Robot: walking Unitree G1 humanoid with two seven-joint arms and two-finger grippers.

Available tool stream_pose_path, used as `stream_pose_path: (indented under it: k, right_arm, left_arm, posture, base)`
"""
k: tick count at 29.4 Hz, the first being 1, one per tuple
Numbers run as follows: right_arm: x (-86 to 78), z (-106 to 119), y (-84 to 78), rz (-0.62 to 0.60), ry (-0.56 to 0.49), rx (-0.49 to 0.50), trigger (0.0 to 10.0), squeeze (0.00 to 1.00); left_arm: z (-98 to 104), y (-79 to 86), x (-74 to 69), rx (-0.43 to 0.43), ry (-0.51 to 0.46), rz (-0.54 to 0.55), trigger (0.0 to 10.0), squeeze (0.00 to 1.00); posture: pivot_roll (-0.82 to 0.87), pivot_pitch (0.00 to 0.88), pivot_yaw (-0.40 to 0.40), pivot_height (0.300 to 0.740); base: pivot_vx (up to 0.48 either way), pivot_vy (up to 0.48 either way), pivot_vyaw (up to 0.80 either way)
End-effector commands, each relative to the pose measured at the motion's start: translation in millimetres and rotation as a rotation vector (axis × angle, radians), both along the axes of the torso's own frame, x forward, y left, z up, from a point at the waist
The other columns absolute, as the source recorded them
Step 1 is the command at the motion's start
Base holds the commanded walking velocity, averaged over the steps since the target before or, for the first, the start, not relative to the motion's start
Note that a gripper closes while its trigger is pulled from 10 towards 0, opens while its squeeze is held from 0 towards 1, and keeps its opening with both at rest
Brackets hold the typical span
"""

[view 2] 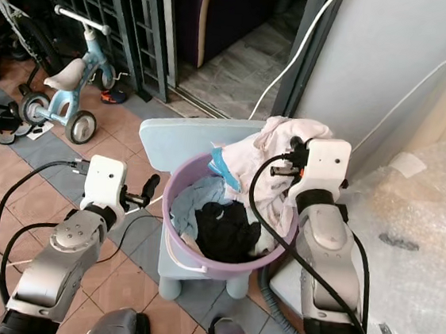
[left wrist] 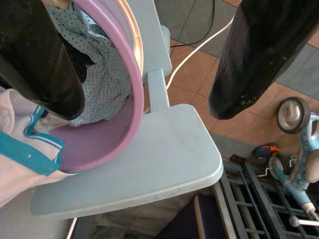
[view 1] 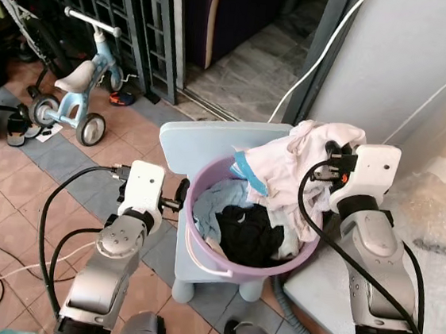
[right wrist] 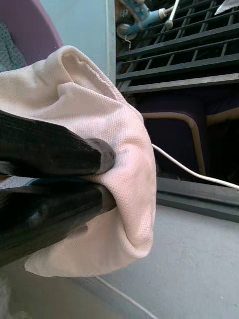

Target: Clothes washing

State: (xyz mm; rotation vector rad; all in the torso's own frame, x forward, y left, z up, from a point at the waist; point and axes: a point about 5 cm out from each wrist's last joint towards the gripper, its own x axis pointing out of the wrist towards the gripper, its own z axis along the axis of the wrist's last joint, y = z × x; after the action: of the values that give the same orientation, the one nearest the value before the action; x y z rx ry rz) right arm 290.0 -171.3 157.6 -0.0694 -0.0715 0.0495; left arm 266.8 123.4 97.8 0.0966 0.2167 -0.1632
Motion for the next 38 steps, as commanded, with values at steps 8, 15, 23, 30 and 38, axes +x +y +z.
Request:
stream_pose_path:
  k: [8, 15, 23, 30, 38]
  right_arm:
    - [2.4, 4.5, 5.0, 0.01, -0.025, 0.006, 10.0, 0.0]
    - [5.4, 4.9, 5.3, -0.001, -0.021, 0.002, 10.0, 0.0]
    - [9.7, 10.0, 5.1, -0.024, -0.054, -0.03, 10.0, 0.0]
    - [14.1, 20.4, -3.2, -0.07, -0.103, -0.062, 10.0, 0.0]
    - [20.6, 22.5, -7.5, -0.095, -0.118, -0.068, 10.0, 0.0]
  left_arm:
    - [-3.9, 2.9, 0.9, 0.023, 0.01, -0.005, 10.0, 0.0]
    - [0.3, -0.2, 1.2, -0.011, -0.014, -0.052, 10.0, 0.0]
    - [1.2, 3.9, 0.3, -0.049, -0.022, -0.048, 10.0, 0.0]
    - [-0.8, -1.7, 1.2, -0.044, -0.016, -0.087, 10.0, 0.0]
    - [0.0, -0.4, 4.5, -0.046, -0.017, -0.08, 10.0, 0.0]
  posture:
    - [-0.04, 0.044, 0.03, 0.74]
    - [-0.04, 0.038, 0.028, 0.74]
    - [-0.04, 0.037, 0.025, 0.74]
    - [-0.06, 0.039, 0.049, 0.74]
    - [-0.05, 0.038, 0.046, 0.74]
  base:
    - [-0.306, 0.0, 0.0]
    - [0.0, 0.0, -0.21]
    - [0.125, 0.0, -0.79]
    - [0.253, -0.219, -0.79]
    - [0.031, -0.286, -0.79]
